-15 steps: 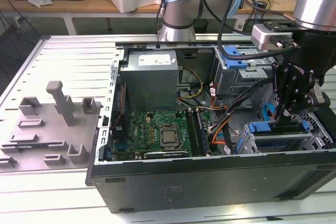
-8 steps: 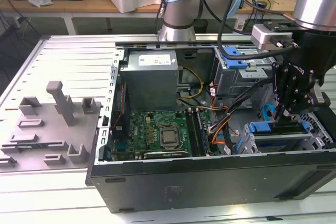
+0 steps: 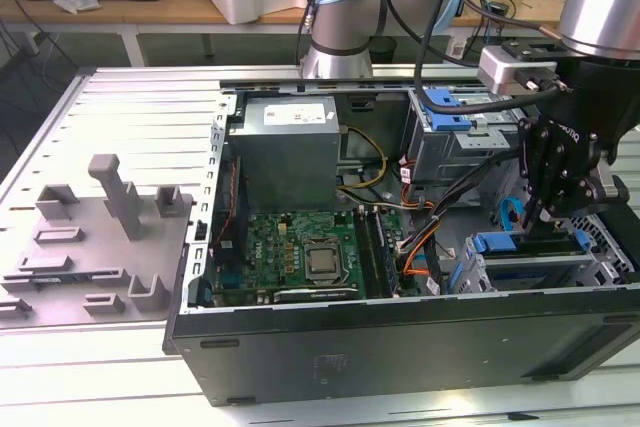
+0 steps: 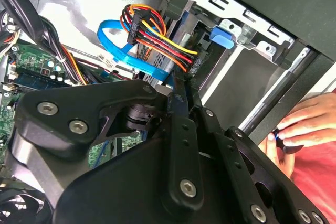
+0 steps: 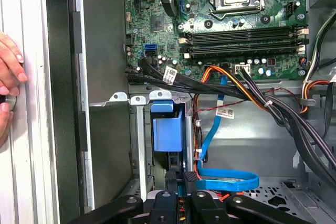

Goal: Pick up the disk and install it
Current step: 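Insert the second disk wire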

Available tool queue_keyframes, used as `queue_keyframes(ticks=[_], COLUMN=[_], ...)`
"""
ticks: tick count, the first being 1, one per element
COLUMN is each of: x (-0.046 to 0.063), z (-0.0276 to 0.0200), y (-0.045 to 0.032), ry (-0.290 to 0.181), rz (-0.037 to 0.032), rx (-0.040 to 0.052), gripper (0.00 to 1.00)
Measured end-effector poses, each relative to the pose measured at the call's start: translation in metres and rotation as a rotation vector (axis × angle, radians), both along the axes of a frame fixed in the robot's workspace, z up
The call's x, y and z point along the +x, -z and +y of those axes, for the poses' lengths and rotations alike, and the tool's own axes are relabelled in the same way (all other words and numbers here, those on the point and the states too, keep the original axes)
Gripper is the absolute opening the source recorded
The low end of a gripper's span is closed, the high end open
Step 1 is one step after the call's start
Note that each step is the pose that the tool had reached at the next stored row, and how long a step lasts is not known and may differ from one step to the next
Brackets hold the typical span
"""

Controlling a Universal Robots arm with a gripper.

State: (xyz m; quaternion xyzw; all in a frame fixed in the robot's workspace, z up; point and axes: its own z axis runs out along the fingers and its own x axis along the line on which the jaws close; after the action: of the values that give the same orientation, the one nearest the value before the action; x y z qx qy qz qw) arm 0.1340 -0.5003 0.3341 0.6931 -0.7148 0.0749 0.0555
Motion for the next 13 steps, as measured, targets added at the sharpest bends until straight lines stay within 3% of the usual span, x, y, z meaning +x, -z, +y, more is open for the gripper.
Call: queue_keyframes(ticks=[5, 6, 13], x=[-0.0001, -0.0001, -0.0002], z=[0.0000, 0.0000, 0.0000], y=[0.0000, -0.0001, -0.0029], ry=[0.000, 0.000, 0.000], rz=[0.0000, 0.0001, 0.0000], rx=[-0.0001, -0.0003, -0.0002], gripper=[0.29, 0.36, 0.36])
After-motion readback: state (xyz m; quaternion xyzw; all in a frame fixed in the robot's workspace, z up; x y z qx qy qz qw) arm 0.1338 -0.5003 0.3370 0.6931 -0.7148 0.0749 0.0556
